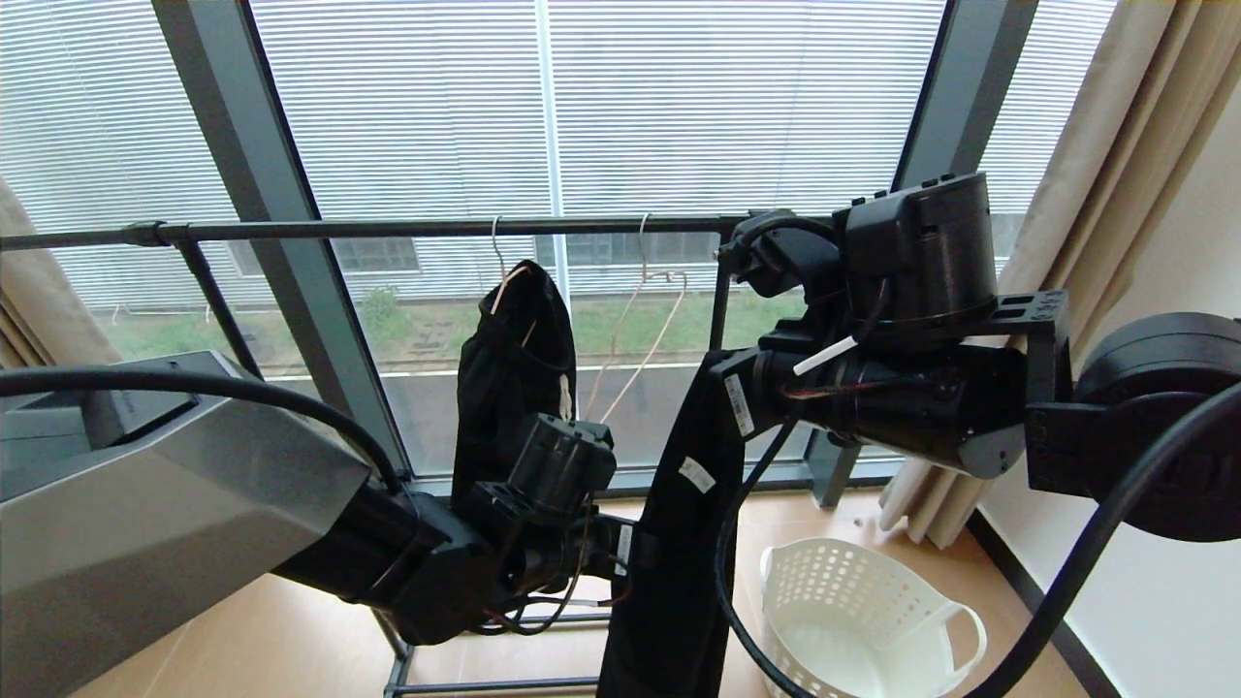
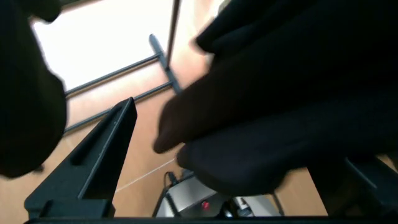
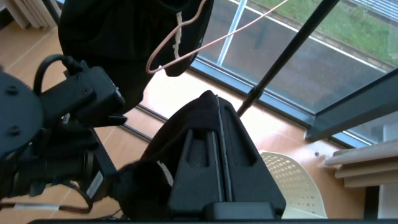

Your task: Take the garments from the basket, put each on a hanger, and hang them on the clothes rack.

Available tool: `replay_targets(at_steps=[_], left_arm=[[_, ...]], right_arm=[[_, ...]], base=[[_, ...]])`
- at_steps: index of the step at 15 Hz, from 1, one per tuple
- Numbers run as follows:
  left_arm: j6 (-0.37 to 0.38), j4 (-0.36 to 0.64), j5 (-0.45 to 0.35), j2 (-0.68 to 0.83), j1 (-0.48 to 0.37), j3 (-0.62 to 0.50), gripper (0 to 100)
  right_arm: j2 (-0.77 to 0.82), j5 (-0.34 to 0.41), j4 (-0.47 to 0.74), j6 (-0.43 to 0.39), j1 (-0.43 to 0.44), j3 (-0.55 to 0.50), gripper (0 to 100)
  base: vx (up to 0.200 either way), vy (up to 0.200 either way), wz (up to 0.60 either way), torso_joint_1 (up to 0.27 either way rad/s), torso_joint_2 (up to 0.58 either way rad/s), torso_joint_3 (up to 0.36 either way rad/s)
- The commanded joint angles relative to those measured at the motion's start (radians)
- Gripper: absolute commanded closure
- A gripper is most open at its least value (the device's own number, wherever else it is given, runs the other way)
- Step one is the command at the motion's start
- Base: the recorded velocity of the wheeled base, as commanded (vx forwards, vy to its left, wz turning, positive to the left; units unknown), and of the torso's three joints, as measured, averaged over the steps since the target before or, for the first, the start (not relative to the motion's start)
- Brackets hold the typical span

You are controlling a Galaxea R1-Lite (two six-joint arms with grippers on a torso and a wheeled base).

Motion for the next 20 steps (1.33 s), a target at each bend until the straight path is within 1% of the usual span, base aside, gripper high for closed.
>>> replay_targets(at_steps=[1, 5, 8, 11, 12, 15, 17, 20], left_arm=[[-0.001, 0.000, 0.001, -0.001, 0.012, 0.022, 0], [-0.009, 0.000, 0.002, -0.084, 0.014, 0.075, 0], [-0.018, -0.001, 0.005, -0.130, 0.014, 0.148, 0], [-0.027, -0.001, 0.022, -0.173, 0.014, 0.175, 0], [-0.027, -0.001, 0.024, -0.191, 0.012, 0.186, 100], [-0.026, -0.001, 0.031, -0.268, 0.009, 0.227, 100], [-0.023, 0.000, 0.036, -0.350, 0.012, 0.264, 100], [-0.008, 0.002, 0.048, -0.424, 0.039, 0.266, 100]], right_arm=[[-0.013, 0.000, 0.001, -0.001, -0.008, -0.002, 100], [-0.005, 0.000, -0.001, -0.001, -0.034, -0.016, 100], [-0.005, 0.000, -0.001, -0.002, -0.062, -0.026, 100], [-0.003, 0.000, -0.001, -0.002, -0.090, -0.032, 100], [-0.002, 0.000, -0.001, -0.004, -0.100, -0.034, 100], [0.009, -0.006, 0.002, -0.021, -0.146, -0.037, 100], [0.014, -0.061, 0.002, -0.093, -0.172, -0.014, 100], [-0.009, -0.067, 0.001, -0.182, -0.182, 0.066, 100]], base=[[0.000, 0.000, 0.00, 0.000, 0.00, 0.000], [0.000, 0.000, 0.00, 0.000, 0.00, 0.000], [0.000, 0.000, 0.00, 0.000, 0.00, 0.000], [0.000, 0.000, 0.00, 0.000, 0.00, 0.000], [0.000, 0.000, 0.00, 0.000, 0.00, 0.000], [0.000, 0.000, 0.00, 0.000, 0.00, 0.000], [0.000, 0.000, 0.00, 0.000, 0.00, 0.000], [0.000, 0.000, 0.00, 0.000, 0.00, 0.000]])
